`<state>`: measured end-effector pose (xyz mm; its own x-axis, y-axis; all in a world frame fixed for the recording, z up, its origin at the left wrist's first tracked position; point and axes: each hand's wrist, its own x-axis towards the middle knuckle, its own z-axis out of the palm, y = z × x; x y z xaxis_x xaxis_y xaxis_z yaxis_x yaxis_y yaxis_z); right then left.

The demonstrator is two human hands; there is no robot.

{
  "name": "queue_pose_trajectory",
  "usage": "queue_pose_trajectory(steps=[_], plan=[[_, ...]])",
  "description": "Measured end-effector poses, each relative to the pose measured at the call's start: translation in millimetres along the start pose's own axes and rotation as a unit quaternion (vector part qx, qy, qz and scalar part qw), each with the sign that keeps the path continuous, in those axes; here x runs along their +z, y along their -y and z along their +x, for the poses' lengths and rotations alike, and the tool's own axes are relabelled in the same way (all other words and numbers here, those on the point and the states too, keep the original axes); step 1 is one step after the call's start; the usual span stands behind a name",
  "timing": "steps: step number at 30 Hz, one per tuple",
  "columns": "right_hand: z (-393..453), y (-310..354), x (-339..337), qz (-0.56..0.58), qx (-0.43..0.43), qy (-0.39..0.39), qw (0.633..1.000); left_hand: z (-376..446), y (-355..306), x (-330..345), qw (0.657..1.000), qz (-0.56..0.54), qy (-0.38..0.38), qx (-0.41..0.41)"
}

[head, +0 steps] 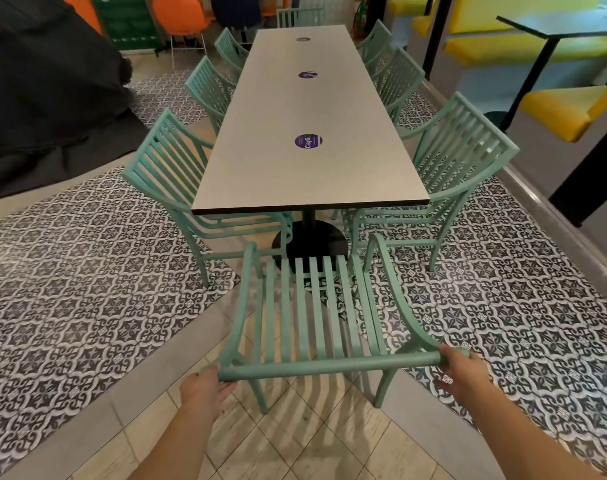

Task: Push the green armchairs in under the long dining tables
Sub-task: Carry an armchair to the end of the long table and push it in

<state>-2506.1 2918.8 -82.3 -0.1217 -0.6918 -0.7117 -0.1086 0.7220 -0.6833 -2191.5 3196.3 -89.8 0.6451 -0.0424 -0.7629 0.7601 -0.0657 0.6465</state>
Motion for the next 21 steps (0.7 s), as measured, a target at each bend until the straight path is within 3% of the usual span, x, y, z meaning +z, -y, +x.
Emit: queue_pose_trajectory(steps=[21], plan=[[-1, -13, -18, -0.02, -0.019, 0.015, 0.999, -6, 6, -5, 0.998, 0.063, -0.003, 0.004]])
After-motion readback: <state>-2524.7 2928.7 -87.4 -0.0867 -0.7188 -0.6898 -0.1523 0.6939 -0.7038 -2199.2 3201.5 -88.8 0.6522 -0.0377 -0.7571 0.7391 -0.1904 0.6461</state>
